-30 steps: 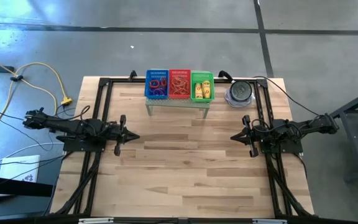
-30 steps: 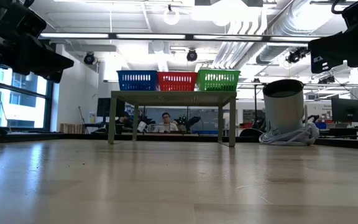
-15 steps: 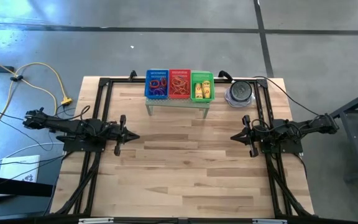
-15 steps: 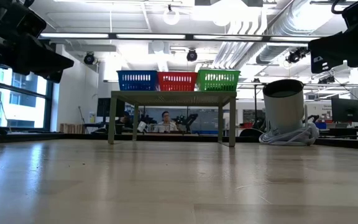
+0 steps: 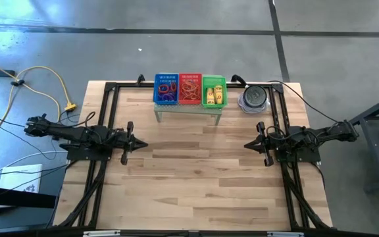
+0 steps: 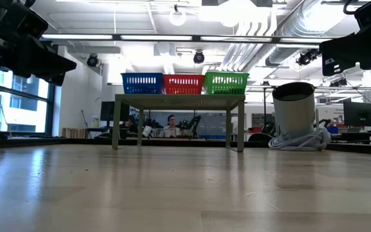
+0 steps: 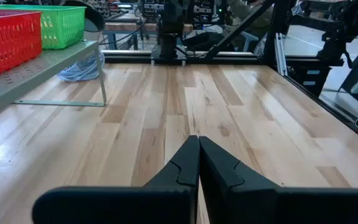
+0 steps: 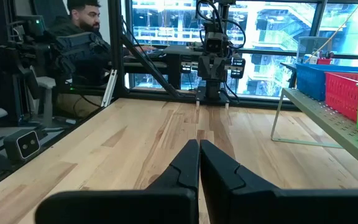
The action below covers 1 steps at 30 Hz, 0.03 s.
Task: Pick & Place Office Desk Supplies
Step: Return to Home Position
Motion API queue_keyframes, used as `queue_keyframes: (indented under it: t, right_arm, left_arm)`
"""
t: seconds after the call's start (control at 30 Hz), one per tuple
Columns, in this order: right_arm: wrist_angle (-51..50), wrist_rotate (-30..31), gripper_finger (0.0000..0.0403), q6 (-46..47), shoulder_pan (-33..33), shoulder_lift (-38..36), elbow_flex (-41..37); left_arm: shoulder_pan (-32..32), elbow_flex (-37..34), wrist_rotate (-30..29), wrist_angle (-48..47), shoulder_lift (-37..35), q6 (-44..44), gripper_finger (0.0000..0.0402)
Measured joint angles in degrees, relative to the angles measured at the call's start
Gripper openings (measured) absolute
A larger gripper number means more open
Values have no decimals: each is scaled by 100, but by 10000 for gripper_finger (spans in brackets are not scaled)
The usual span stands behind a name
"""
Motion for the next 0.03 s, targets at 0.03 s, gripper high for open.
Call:
queue_keyframes:
  t: [0.03]
  right_arm:
    - [0, 0, 2, 1, 0, 0, 0]
  left_arm:
    - [0, 0, 0, 0, 0, 0, 0]
